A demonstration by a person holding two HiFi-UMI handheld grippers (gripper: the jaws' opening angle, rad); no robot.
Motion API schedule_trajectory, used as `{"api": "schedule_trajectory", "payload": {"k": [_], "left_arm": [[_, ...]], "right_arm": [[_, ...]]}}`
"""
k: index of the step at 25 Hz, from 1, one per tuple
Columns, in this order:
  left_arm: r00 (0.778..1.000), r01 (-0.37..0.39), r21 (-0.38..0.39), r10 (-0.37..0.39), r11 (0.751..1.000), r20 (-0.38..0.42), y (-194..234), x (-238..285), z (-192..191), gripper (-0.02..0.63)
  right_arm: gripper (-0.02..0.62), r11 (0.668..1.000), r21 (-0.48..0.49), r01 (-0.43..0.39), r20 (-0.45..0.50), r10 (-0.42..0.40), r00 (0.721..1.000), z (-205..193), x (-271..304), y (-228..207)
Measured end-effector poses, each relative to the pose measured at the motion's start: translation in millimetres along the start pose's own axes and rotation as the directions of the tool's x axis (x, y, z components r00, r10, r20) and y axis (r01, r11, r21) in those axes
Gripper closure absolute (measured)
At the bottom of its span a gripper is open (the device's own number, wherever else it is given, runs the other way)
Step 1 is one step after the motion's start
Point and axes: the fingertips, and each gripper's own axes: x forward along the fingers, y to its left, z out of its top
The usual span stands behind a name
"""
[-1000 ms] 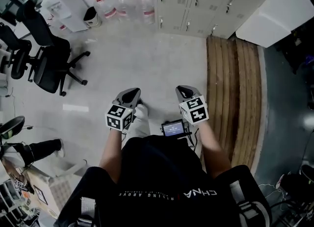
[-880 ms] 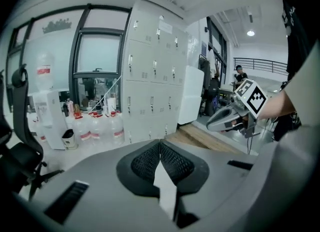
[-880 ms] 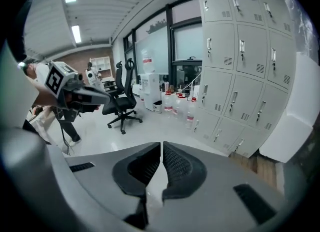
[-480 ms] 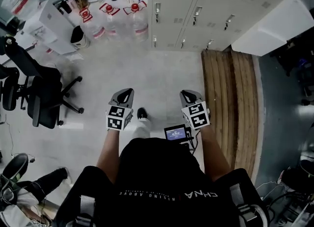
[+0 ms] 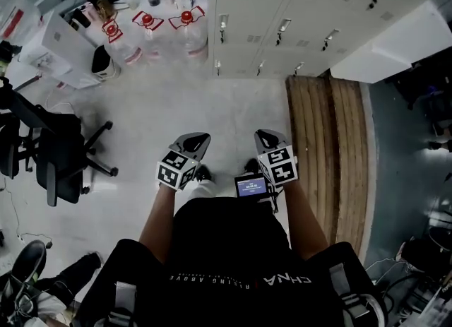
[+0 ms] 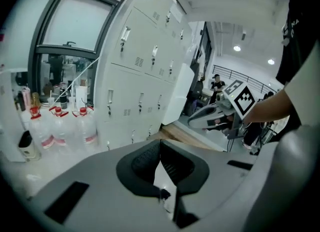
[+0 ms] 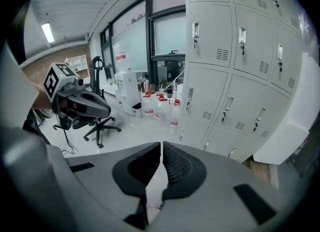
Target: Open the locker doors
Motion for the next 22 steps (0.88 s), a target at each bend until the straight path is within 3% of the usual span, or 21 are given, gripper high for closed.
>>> {"api": "schedule_trajectory", "payload": {"k": [2, 5, 7, 13, 18, 22], "left_arm": [[1.000, -0.013, -0.016, 0.014, 1.000, 0.017, 4, 14, 10, 0.586], [0.994, -0.111, -0.017, 0.111, 0.994, 0.020, 18, 34, 25, 0.586], [0.991, -0.129, -0.002, 0.129, 0.992, 0.031, 18, 45, 40, 0.586], [0.990, -0.131, 0.037, 0.129, 0.991, 0.049, 19, 70, 71, 0.586], [0.994, -0.100, -0.042, 0.102, 0.994, 0.050, 18, 79, 74, 0.586], [0.994, -0.094, -0.044, 0.096, 0.995, 0.046, 20, 85, 80, 0.586]], "right_arm": [[0.557, 1.000, -0.010, -0.019, 0.008, 0.019, 1.000, 7, 12, -13], [0.557, 0.997, -0.052, -0.049, 0.021, 0.050, 0.999, 22, 21, -33], [0.557, 0.996, -0.062, -0.069, 0.025, 0.071, 0.997, 31, 24, -48], [0.557, 0.994, -0.076, -0.078, 0.052, 0.082, 0.995, 57, 35, -83], [0.557, 0.994, -0.056, -0.098, 0.053, 0.101, 0.993, 58, 38, -89], [0.557, 0.994, -0.034, -0.103, 0.061, 0.105, 0.993, 60, 39, -97]]}}
